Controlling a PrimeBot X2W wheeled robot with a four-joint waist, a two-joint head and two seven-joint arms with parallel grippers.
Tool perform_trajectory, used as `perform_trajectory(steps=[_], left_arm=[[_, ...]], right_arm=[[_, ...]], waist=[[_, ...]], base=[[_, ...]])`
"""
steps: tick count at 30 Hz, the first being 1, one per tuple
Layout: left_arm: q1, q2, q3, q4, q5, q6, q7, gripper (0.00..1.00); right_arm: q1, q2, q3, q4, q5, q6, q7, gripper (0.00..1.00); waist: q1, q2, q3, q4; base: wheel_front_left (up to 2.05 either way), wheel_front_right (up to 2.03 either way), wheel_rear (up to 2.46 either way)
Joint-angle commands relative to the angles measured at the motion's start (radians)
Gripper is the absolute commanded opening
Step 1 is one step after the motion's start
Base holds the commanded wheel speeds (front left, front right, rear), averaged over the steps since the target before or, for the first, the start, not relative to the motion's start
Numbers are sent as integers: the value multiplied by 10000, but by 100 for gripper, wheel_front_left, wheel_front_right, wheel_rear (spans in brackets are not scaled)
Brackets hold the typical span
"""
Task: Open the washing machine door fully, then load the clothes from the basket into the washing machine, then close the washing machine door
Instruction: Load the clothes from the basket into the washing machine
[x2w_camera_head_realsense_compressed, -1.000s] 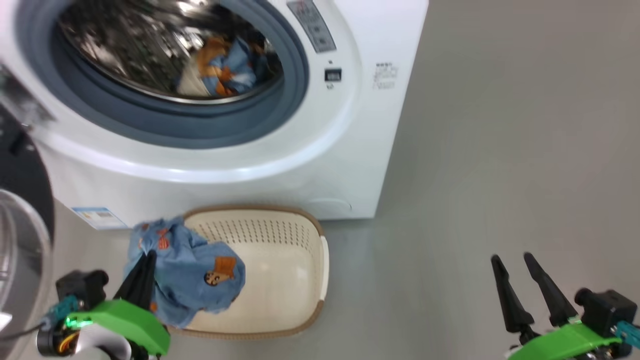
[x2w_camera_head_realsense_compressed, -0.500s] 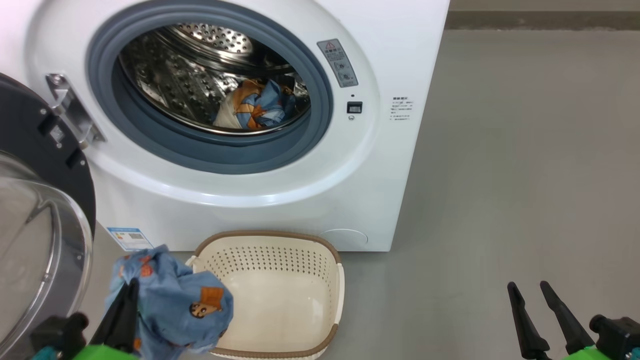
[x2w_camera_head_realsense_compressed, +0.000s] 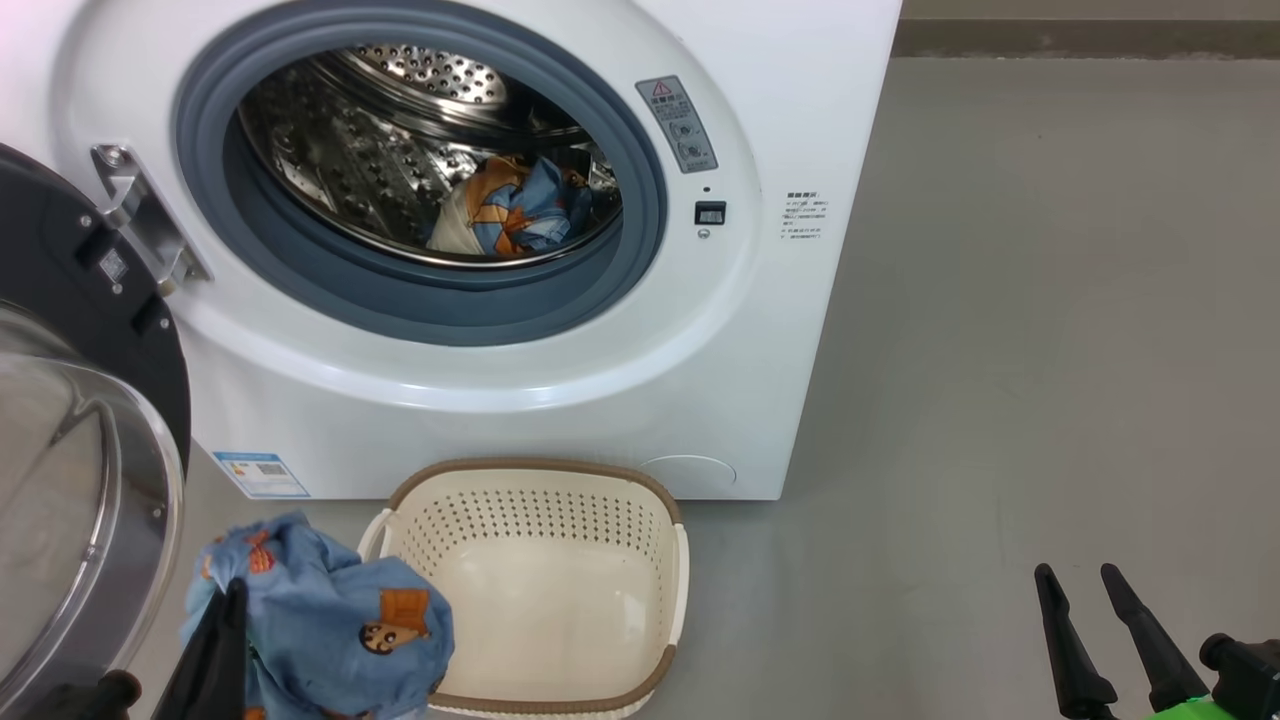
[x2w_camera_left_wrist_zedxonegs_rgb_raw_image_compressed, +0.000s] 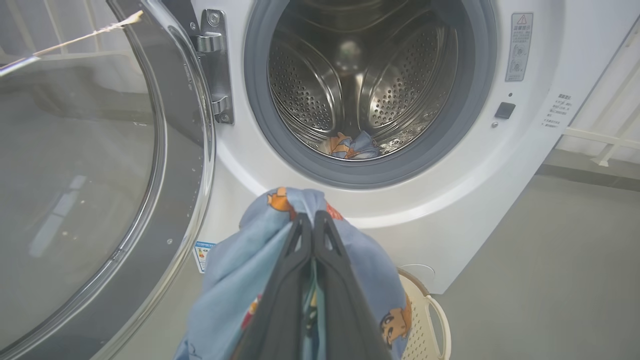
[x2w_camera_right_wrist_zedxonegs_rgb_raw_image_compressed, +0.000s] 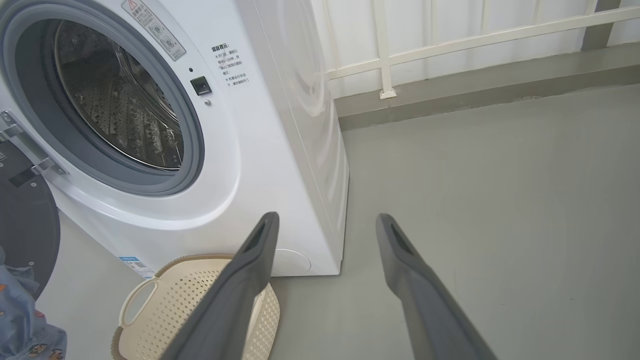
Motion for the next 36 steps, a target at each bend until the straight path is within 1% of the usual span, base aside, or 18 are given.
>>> perform_trajectory(steps=[1, 10, 17, 22, 27, 36], left_arm=[[-162, 162, 458, -330, 126, -14, -105, 0], [-416, 96, 475, -394, 84, -14, -105, 0], [-1174, 166, 377, -273, -53, -14, -105, 0], [-2260, 401, 220, -50, -129, -14, -105, 0], [-3727, 647, 71, 285, -281, -14, -105, 0], [-6457, 1206, -337, 1451, -479, -14, -105, 0]], right_arm=[[25, -160, 151, -253, 77, 16, -78, 100], [-109, -81, 130, -320, 33, 16, -78, 100], [-417, 102, 136, -396, -47, 16, -78, 100], [-748, 310, 142, -441, -121, 16, -78, 100], [-1082, 508, 179, -466, -182, 16, -78, 100], [-1586, 811, 410, -473, -241, 16, -78, 100]], waist=[[0, -1, 20, -7], [0, -1, 222, -71], [0, -1, 762, -236], [0, -1, 1326, -436], [0, -1, 1883, -686], [0, -1, 2629, -1327]], base=[[0, 0, 0], [0, 0, 0], [0, 0, 0], [0, 0, 0], [0, 0, 0], [0, 0, 0]])
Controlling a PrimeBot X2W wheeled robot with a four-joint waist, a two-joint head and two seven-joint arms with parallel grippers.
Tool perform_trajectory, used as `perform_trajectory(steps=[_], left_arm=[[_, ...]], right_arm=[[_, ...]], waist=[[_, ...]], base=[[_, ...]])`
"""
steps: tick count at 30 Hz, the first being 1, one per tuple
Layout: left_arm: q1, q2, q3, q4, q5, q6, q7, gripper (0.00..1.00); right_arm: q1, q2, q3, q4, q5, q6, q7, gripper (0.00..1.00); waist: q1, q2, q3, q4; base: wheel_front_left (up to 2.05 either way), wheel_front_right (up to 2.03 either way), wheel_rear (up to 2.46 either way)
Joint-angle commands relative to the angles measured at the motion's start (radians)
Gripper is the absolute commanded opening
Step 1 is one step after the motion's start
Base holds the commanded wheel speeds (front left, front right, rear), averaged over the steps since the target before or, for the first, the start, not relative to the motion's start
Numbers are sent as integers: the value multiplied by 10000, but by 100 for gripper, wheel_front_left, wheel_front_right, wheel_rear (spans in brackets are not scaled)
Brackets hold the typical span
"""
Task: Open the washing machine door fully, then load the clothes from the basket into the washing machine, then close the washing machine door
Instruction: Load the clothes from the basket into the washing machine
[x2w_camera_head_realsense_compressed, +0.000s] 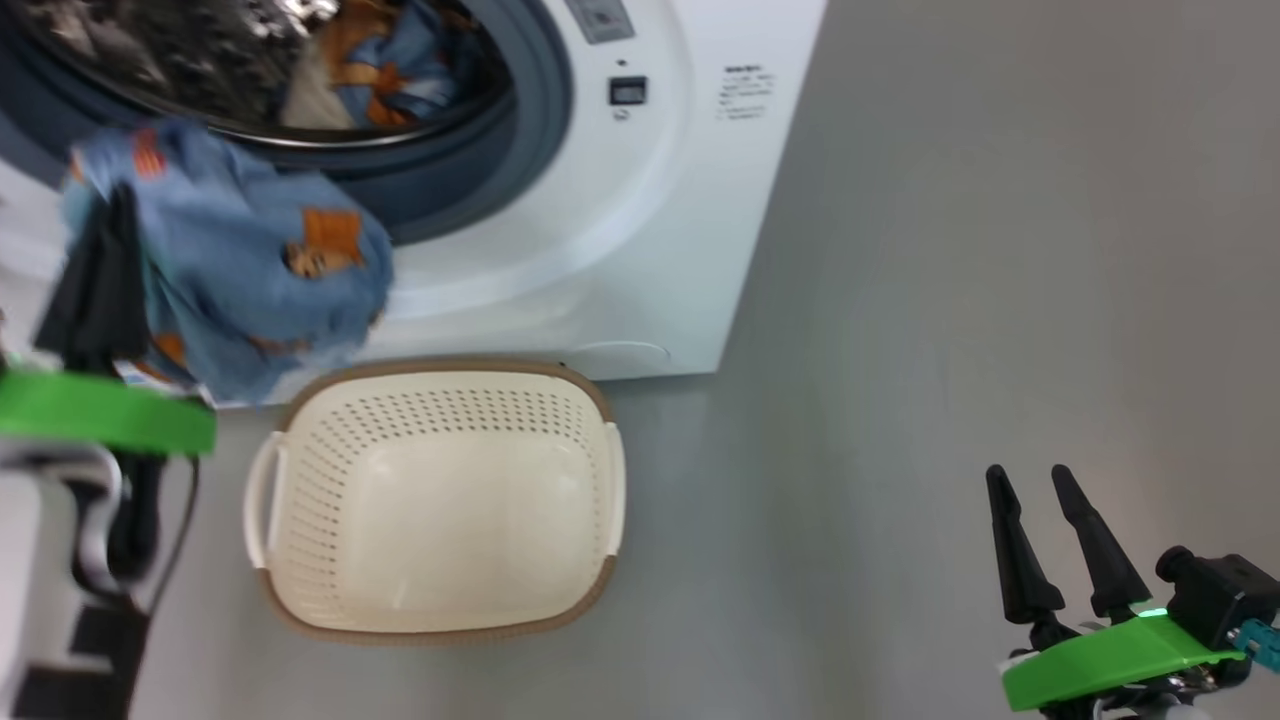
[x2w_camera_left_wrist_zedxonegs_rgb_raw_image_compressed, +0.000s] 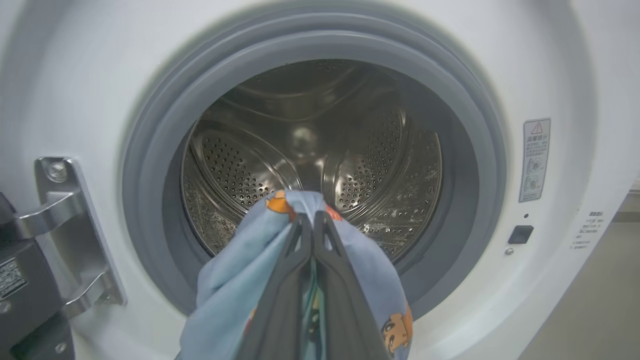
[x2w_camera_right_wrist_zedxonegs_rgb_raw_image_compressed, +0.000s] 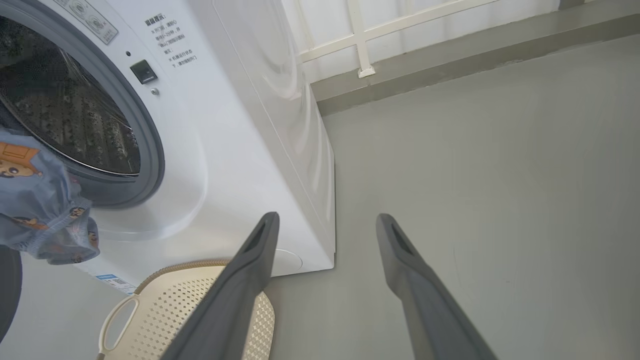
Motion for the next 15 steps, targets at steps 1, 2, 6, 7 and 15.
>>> perform_trajectory(steps=[1, 2, 6, 7, 15], left_arm=[[-527, 476, 302, -78, -36, -14, -63, 0], [-798, 529, 253, 126, -50, -14, -63, 0], [-1771, 734, 18, 1084, -108, -14, -63, 0], [-1990, 784, -51, 1379, -130, -14, -63, 0], [-3591, 1153, -856, 3809, -672, -14, -63, 0]], right_arm=[[-212, -21, 293, -237, -102, 16, -78, 100], [-256, 11, 330, -250, -103, 16, -78, 100], [-384, 128, 476, -282, -89, 16, -78, 100], [-406, 157, 524, -289, -90, 16, -78, 100], [-525, 349, 885, -283, -67, 16, -78, 100]], waist=[[0, -1, 372, -370], [0, -1, 448, -451], [0, -1, 724, -780], [0, -1, 784, -865], [0, -1, 1172, -1534]], base=[[0, 0, 0], [0, 0, 0], [0, 0, 0], [0, 0, 0], [0, 0, 0]])
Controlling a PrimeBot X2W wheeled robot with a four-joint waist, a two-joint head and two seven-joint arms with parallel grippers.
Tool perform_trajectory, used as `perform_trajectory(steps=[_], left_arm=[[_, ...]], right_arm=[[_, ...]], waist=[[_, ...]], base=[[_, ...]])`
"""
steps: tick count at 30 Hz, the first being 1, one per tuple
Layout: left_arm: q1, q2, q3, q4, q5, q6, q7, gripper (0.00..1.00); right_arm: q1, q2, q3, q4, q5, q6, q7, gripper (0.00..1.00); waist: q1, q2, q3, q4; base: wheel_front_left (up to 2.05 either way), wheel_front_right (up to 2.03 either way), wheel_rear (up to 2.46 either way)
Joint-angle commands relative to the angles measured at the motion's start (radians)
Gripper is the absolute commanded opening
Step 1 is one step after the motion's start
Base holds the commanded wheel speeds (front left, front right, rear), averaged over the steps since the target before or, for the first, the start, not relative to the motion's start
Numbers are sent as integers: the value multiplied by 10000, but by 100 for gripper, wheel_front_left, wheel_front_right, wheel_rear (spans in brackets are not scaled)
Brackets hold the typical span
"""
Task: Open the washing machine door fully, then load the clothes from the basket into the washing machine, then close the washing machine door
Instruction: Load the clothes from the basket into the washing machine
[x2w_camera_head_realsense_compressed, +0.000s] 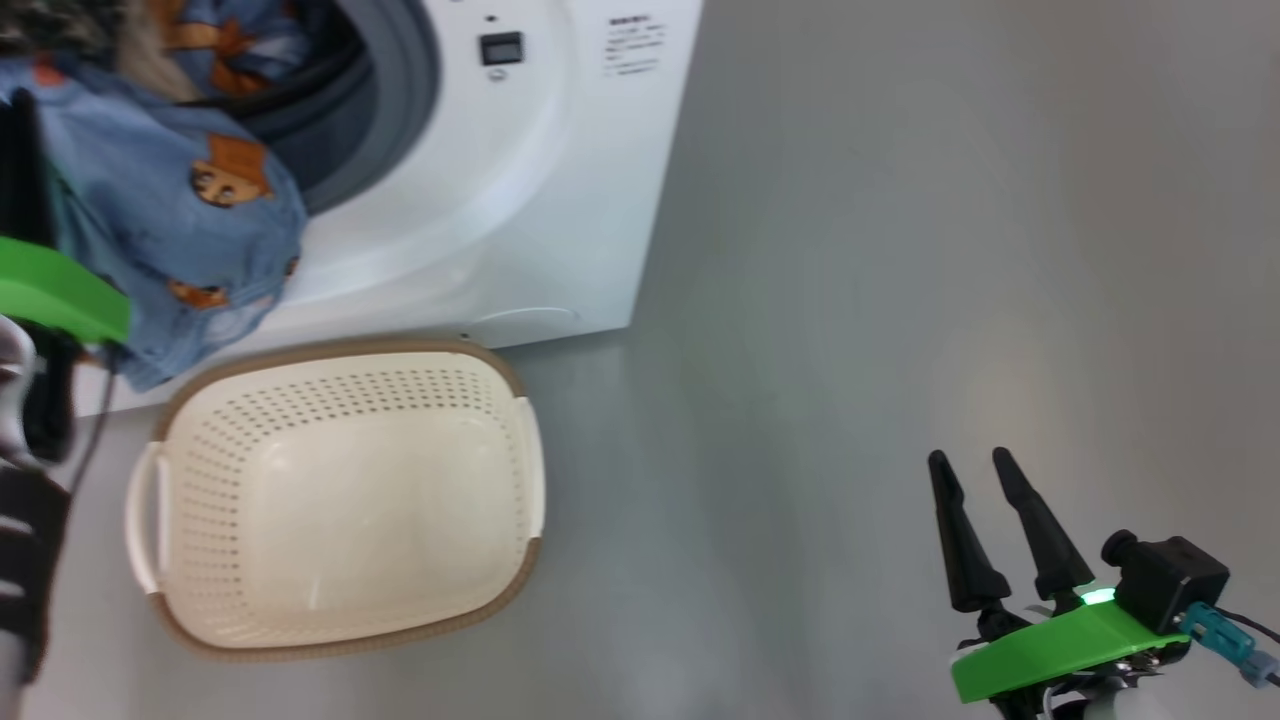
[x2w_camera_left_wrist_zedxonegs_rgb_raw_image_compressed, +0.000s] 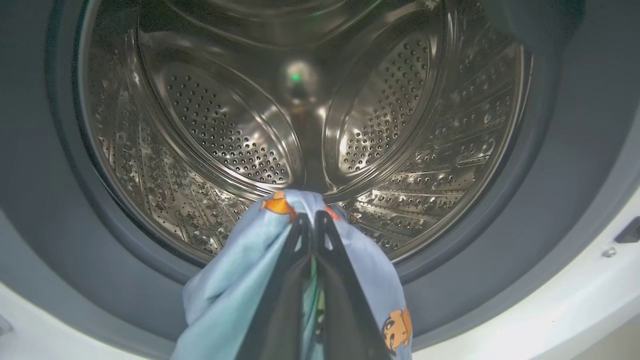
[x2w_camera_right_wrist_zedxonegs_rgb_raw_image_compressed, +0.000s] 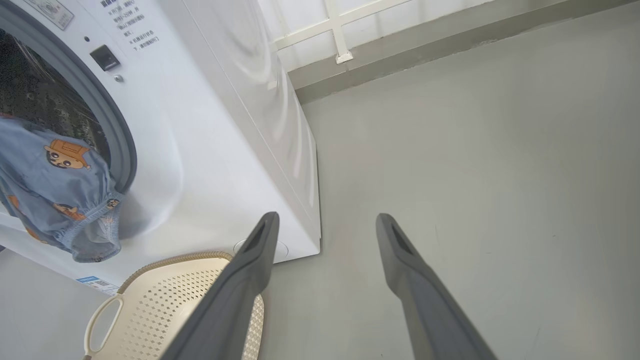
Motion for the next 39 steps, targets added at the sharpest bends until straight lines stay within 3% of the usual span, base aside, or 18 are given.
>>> perform_trajectory(steps=[1, 9, 14, 18, 23, 28, 32, 33, 34, 35, 39], left_arm=[[-461, 627, 202, 48, -65, -14, -61, 0], [-1732, 1084, -839, 1955, -594, -14, -61, 0], [-2416, 1401, -1114, 2262, -683, -14, -61, 0], [-2851, 1598, -780, 1856, -496, -14, -61, 0], [-2973, 1734, 345, 766, 408, -14, -61, 0], [-2644, 1495, 1588, -241, 1286, -14, -61, 0], [-2263, 1252, 1740, -11, 1401, -14, -61, 0], [-2169, 1200, 1660, 220, 1388, -14, -61, 11], [-2124, 1146, 1558, 450, 1325, -14, -61, 47], [-2118, 1135, 1471, 598, 1300, -14, -61, 97], [-2121, 1093, 1133, 1067, 1168, -14, -61, 100]], right_arm=[[-209, -32, 322, -235, -60, 16, -76, 100], [-320, 70, 623, -304, -30, 16, -76, 100], [-342, 109, 660, -397, -20, 16, -76, 100], [-370, 128, 638, -458, -19, 16, -76, 100], [-440, 152, 672, -521, -24, 16, -76, 100], [-548, 176, 753, -607, -13, 16, -76, 100], [-568, 187, 794, -614, -11, 16, -76, 100], [-562, 190, 797, -610, -11, 16, -76, 100], [-552, 193, 799, -607, -13, 16, -76, 100], [-542, 196, 802, -604, -14, 16, -76, 100], [-530, 203, 792, -583, -6, 16, -76, 100]], waist=[[0, -1, 279, -360], [0, -1, 630, -962], [0, -1, 775, -1232], [0, -1, 891, -1323], [0, -1, 1045, -1392], [0, -1, 1196, -1460], [0, -1, 1205, -1487], [0, -1, 1201, -1485], [0, -1, 1199, -1479], [0, -1, 1199, -1469], [0, -1, 1156, -1415]], base=[[0, 0, 0], [0, 0, 0], [0, 0, 0], [0, 0, 0], [0, 0, 0], [0, 0, 0], [0, 0, 0], [0, 0, 0], [0, 0, 0], [0, 0, 0], [0, 0, 0]])
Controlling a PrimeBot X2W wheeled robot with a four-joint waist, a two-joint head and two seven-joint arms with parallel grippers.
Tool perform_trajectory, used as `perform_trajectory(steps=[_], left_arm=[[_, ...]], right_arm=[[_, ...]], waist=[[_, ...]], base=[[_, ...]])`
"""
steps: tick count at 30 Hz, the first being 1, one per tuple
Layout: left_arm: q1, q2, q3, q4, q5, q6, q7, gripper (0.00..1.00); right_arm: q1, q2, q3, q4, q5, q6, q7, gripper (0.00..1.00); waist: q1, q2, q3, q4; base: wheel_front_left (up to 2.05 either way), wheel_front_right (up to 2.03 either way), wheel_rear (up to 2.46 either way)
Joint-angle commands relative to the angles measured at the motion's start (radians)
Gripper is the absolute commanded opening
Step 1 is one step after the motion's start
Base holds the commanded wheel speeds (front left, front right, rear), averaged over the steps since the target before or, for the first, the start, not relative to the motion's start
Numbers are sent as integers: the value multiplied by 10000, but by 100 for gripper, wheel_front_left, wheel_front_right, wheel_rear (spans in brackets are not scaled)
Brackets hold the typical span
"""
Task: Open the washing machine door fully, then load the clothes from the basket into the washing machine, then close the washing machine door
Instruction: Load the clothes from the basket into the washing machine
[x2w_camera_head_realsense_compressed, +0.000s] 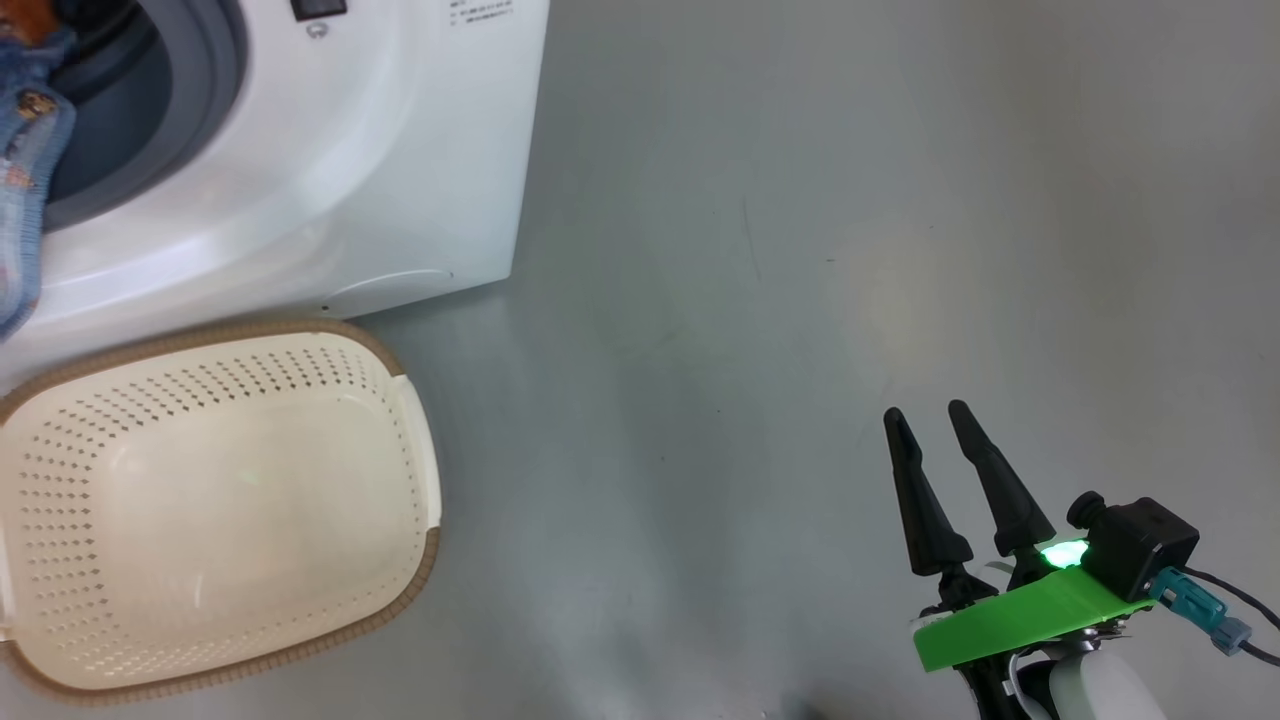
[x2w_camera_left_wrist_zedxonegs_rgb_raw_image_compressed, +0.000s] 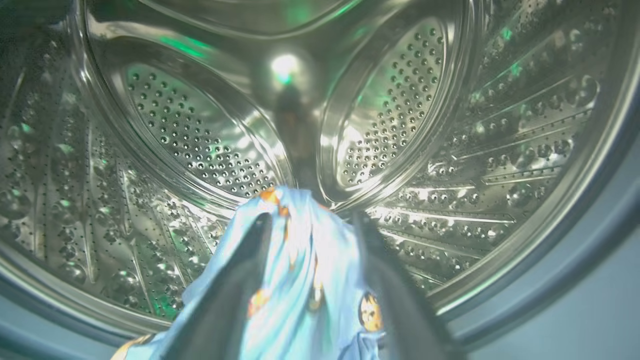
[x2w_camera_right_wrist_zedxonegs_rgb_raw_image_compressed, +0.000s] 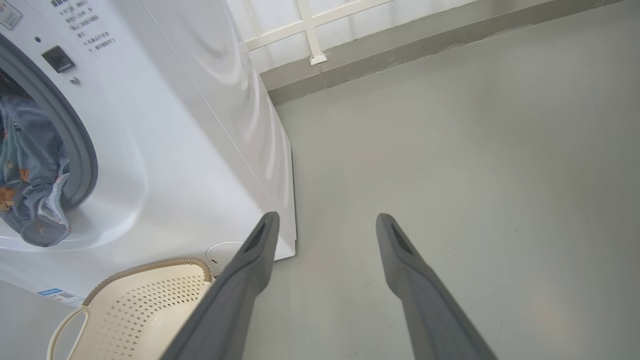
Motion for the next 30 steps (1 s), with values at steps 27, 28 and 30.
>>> perform_trajectory(steps=[27, 28, 30], left_arm=[[2998, -646, 288, -1666, -477, -14, -53, 100], [3191, -681, 310, -1834, -361, -14, -53, 100], [3587, -840, 534, -2182, -308, -14, -53, 100]], right_arm=[[-15, -382, -150, -35, -103, 16, -78, 100], [-12, -397, -188, -35, -107, 16, -78, 100], [1, -423, -275, -45, -121, 16, -78, 100]], waist=[[0, 0, -1099, 1355], [0, 0, -1121, 1428], [0, 0, -1151, 1587]], base=[[0, 0, 0], [0, 0, 0], [0, 0, 0]])
